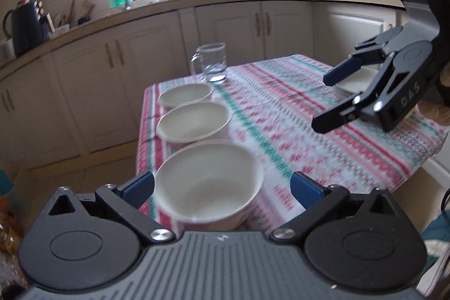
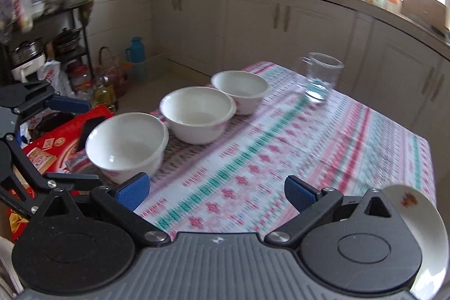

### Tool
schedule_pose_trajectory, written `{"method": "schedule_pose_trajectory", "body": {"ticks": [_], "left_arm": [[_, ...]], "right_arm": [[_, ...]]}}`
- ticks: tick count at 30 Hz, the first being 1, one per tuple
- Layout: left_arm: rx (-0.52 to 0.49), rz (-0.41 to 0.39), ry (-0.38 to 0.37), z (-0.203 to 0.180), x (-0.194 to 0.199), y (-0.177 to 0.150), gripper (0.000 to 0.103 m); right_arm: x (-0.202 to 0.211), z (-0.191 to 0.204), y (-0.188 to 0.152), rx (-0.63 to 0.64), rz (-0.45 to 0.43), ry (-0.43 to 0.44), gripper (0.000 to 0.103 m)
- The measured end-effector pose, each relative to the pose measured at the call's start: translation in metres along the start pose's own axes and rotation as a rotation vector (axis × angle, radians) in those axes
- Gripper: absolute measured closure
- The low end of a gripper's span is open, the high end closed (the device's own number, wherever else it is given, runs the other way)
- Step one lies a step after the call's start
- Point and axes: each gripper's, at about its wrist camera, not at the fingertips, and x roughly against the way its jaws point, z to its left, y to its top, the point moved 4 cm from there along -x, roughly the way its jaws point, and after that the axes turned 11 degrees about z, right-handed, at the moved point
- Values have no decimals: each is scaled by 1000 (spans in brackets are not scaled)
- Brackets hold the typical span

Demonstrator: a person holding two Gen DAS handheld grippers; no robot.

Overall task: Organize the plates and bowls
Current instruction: 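Reach the right tool to a white floral bowl and grasp its rim, then lift the white bowl with the right tool and carry it toward the plates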

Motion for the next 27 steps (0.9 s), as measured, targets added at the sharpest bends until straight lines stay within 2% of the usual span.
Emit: {"method": "schedule_pose_trajectory", "body": {"ticks": [8, 17, 20, 27], "left_arm": [[36, 39, -18, 20, -22, -20, 1], [16, 53, -64, 23, -36, -22, 3], [19, 49, -84, 24, -37, -21, 7], [28, 55, -109, 27, -40, -19, 15]], "right_arm": [[-34, 30, 25, 39, 33, 101, 0], [-65, 47, 41, 52, 63, 152, 3], [-72, 48, 42, 40, 76, 181, 14], [-83, 52, 46, 41, 97, 215, 27]]}}
